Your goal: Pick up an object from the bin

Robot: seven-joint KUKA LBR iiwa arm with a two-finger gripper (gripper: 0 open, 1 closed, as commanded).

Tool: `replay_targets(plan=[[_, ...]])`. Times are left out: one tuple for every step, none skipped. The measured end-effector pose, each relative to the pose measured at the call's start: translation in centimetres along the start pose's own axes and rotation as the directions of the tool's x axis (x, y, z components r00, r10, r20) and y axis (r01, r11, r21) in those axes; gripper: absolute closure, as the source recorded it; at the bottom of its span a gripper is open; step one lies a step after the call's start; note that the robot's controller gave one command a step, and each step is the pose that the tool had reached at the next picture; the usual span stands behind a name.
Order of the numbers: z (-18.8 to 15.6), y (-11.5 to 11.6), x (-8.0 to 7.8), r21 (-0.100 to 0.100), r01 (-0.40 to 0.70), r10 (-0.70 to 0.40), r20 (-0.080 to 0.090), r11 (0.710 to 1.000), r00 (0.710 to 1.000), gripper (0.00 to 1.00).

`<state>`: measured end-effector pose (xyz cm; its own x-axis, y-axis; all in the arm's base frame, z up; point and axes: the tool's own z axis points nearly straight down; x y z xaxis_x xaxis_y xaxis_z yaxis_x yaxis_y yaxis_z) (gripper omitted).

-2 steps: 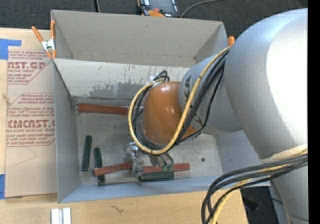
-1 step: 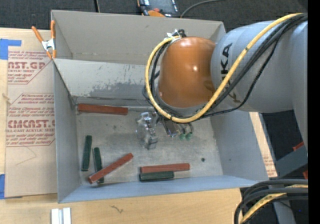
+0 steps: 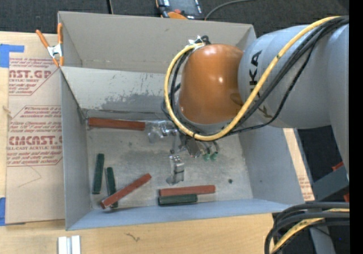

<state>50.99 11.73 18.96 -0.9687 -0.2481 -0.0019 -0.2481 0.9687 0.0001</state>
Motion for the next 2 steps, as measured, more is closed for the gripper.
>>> replay_targets(plan=[[9.5, 5.1, 0.2, -0.003, 0.38, -0.38, -0.005, 0.925, 0.925, 0.0], [12.1, 6.0, -1.6, -0.001, 0.403, -0.403, 0.0, 0.915, 0.915, 0.0]])
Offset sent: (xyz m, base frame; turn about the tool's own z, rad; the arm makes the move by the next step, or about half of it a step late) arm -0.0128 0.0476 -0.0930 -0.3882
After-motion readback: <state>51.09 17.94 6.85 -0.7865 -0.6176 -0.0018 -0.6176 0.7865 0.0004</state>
